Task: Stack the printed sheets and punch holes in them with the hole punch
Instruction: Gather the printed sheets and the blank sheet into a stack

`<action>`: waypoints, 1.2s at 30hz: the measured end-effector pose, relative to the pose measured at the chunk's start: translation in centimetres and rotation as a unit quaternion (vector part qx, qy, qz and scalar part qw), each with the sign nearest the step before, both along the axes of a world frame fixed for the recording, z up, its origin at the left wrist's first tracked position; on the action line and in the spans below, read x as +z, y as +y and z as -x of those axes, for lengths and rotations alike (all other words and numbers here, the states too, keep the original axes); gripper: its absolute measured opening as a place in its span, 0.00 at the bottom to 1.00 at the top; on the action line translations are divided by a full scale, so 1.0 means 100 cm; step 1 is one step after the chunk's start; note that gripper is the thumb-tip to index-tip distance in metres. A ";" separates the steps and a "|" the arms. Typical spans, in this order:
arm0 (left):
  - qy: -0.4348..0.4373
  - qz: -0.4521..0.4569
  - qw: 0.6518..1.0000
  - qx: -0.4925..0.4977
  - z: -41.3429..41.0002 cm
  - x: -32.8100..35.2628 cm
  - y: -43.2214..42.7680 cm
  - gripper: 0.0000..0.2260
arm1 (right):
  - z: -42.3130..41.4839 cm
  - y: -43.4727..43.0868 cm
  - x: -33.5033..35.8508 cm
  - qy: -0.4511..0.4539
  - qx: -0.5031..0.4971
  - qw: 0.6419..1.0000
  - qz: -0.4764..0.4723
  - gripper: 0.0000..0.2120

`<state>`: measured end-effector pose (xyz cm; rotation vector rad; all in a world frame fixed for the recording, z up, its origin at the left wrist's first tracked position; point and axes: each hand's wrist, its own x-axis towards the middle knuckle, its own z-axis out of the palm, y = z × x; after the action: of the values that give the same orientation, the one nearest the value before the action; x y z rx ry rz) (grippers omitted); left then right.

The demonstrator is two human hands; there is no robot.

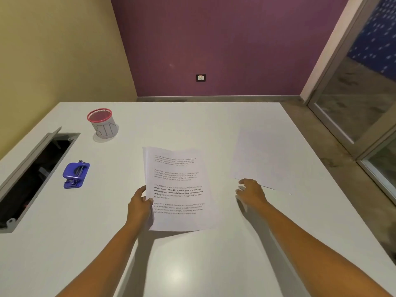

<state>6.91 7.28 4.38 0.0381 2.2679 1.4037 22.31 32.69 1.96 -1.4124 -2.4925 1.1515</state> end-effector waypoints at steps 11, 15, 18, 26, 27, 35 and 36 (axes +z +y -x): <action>-0.011 -0.005 1.000 0.009 0.005 -0.001 0.002 0.19 | -0.046 0.013 -0.027 -0.167 0.089 0.962 -0.195 0.24; -0.035 -0.018 0.999 0.016 0.001 -0.003 0.005 0.18 | -0.055 0.013 -0.020 -0.068 -0.002 0.975 -0.213 0.14; -0.047 -0.015 0.999 0.016 -0.002 -0.005 0.005 0.19 | -0.063 0.021 -0.014 -0.039 -0.074 0.980 -0.182 0.10; -0.052 -0.057 0.997 0.021 -0.008 0.003 0.007 0.18 | -0.085 0.038 -0.008 -0.154 -0.242 0.953 -0.096 0.37; -0.053 -0.063 0.996 0.023 -0.008 0.004 0.008 0.19 | -0.086 0.038 -0.007 -0.167 -0.242 0.951 -0.097 0.39; -0.088 -0.097 0.990 0.043 -0.011 0.002 0.011 0.19 | -0.080 0.043 -0.006 -0.161 -0.241 0.954 -0.075 0.33; -0.091 -0.097 0.990 0.044 -0.011 0.001 0.011 0.19 | -0.079 0.043 -0.007 -0.147 -0.242 0.957 -0.065 0.31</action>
<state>7.97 8.41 4.50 -0.1233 2.0013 1.6008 30.26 37.02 1.26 -2.1173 -2.1295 0.7116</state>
